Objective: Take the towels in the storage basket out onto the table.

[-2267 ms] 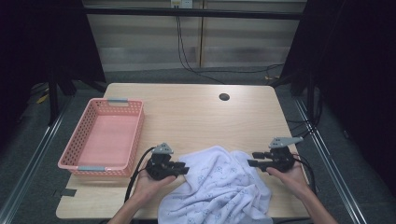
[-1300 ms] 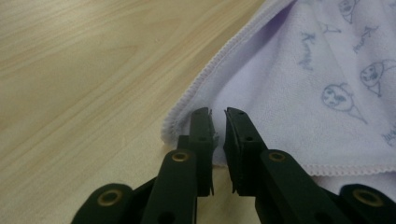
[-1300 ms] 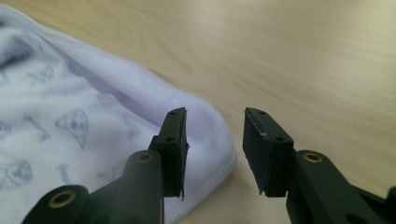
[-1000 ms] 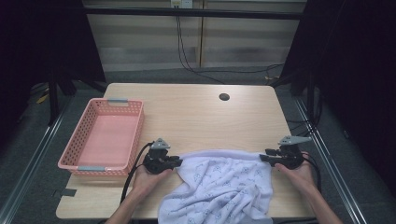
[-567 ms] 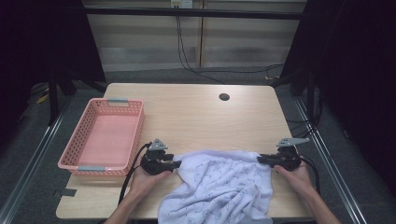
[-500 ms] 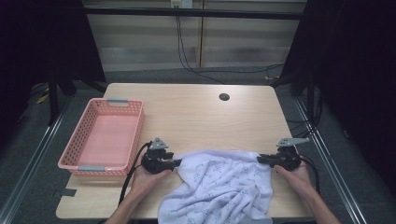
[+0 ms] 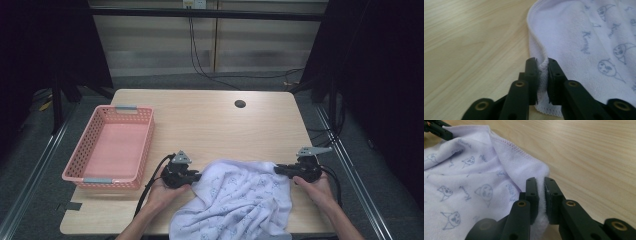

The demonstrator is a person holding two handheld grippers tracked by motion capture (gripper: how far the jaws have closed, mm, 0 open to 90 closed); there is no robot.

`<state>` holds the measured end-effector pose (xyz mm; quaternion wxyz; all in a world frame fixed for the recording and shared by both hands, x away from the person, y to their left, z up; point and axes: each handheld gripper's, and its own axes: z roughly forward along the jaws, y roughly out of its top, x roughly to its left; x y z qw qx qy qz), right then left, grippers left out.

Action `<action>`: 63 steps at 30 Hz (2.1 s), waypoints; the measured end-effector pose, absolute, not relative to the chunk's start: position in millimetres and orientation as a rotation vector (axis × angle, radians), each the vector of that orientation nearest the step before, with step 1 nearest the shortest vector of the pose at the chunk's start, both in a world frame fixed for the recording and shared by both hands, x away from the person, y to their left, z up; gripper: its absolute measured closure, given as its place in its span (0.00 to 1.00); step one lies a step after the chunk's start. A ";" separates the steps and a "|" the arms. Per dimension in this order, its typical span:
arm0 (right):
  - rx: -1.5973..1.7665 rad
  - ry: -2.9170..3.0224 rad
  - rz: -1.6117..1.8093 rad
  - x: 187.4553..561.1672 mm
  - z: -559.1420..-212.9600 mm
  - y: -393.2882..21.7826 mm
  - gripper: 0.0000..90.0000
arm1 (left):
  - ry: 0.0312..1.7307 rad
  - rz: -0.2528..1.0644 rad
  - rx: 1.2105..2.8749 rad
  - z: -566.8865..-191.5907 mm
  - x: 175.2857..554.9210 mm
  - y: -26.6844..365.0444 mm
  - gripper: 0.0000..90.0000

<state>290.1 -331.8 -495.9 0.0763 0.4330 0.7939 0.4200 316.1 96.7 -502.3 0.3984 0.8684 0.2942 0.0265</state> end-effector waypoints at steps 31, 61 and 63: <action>1.031 2.039 1.552 316.3 -327.3 -324.8 0.94 | 0.750 0.266 1.739 -347.7 351.1 171.4 0.96; 1.185 2.141 1.306 386.8 -373.5 -310.0 0.63 | 0.909 0.281 1.875 -369.2 433.8 130.5 0.67; 1.161 2.173 1.308 377.2 -377.7 -307.5 0.63 | 0.885 0.266 1.881 -370.6 425.7 128.9 0.70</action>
